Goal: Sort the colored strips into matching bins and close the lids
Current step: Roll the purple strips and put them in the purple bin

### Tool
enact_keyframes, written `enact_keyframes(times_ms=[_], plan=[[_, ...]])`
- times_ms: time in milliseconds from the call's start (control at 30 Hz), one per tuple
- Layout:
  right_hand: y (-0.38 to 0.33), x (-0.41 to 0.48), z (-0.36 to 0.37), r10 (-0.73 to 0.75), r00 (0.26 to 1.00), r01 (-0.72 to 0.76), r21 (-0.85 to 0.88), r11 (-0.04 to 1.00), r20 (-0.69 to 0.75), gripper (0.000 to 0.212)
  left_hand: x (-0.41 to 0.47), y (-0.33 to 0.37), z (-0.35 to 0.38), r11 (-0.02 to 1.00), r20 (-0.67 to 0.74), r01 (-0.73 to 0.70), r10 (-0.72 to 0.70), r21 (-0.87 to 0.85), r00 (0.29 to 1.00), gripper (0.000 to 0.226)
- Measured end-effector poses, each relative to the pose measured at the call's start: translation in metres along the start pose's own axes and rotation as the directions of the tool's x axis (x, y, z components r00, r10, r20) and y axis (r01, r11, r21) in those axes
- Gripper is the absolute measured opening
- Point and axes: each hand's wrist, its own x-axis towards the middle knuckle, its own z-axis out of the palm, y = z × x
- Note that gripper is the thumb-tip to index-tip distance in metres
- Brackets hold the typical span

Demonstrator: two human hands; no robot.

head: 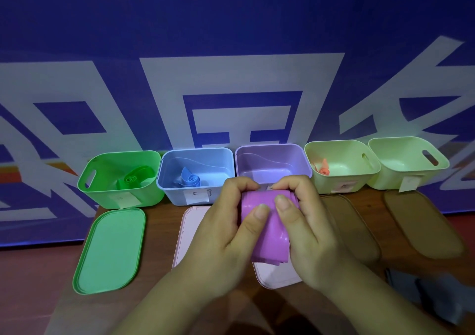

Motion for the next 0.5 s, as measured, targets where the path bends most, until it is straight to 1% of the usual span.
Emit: enact_keyframes(times_ms=[100,233,367,433,500], plan=[[0.0012,0.0009,0.0000,0.045,0.999,-0.045,0.049,0.998,0.004,0.027,-0.0004,-0.0001,-0.0010,0.999,0.036,-0.024,0.025,-0.036,0.999,0.029],[0.0019,0.0017,0.0017,0.094,0.996,-0.094,0.094,0.991,0.008,0.030,-0.0023,-0.0033,-0.0026,0.999,0.110,-0.045,0.043,0.020,0.993,0.030],[0.0001,0.0035,-0.0001,0.098,0.992,-0.106,0.109,0.988,0.080,0.032,-0.0021,-0.0059,-0.0025,0.998,0.074,-0.050,0.048,0.026,0.996,0.022],[-0.0008,0.0042,-0.0034,0.091,0.988,-0.104,0.102,0.989,0.123,0.032,-0.0018,-0.0074,-0.0019,1.000,0.050,-0.023,0.023,-0.003,0.998,0.018],[-0.0002,0.0045,-0.0060,0.089,0.984,-0.106,0.108,0.988,0.151,0.034,-0.0017,-0.0091,-0.0021,1.000,0.028,-0.002,0.003,-0.028,1.000,0.020]])
